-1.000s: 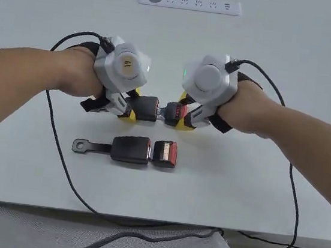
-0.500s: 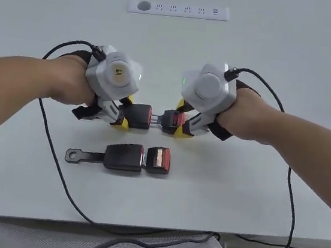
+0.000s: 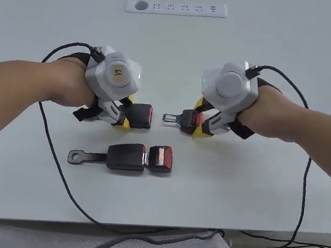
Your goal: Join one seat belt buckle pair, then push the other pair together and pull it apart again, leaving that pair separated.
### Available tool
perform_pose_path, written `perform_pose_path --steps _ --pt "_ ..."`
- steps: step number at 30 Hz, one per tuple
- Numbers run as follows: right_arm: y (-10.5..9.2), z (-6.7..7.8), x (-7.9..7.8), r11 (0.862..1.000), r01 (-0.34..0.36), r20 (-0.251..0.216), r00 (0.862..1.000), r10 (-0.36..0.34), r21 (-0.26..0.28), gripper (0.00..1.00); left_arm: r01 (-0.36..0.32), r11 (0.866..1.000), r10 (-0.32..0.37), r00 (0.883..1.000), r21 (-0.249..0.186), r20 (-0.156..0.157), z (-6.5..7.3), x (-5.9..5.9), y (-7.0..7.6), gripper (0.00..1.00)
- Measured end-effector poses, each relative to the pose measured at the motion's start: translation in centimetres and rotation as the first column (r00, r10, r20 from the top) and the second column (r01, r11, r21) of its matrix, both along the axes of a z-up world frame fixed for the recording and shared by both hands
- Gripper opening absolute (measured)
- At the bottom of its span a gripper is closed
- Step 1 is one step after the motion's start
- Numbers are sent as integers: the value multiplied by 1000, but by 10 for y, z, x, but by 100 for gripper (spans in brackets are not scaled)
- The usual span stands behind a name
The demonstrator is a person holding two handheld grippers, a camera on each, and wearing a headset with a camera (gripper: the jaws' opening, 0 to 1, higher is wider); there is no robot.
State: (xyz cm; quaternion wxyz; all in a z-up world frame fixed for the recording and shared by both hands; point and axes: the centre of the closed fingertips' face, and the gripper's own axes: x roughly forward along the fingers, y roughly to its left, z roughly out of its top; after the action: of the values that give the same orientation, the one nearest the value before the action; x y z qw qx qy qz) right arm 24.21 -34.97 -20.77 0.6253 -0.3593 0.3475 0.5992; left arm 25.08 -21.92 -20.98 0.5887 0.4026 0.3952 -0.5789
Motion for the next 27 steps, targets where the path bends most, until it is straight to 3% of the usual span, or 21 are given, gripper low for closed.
perform_pose_path --steps 19,27 --pt "-70 -3 1 997 14 0 1000 -14 -76 33 -27 1000 27 1000 -8 3 0 2 1 33" --pt "-83 -4 -4 995 23 -14 1000 -24 -97 33 -33 999 33 999 -3 4 0 1 1 33"
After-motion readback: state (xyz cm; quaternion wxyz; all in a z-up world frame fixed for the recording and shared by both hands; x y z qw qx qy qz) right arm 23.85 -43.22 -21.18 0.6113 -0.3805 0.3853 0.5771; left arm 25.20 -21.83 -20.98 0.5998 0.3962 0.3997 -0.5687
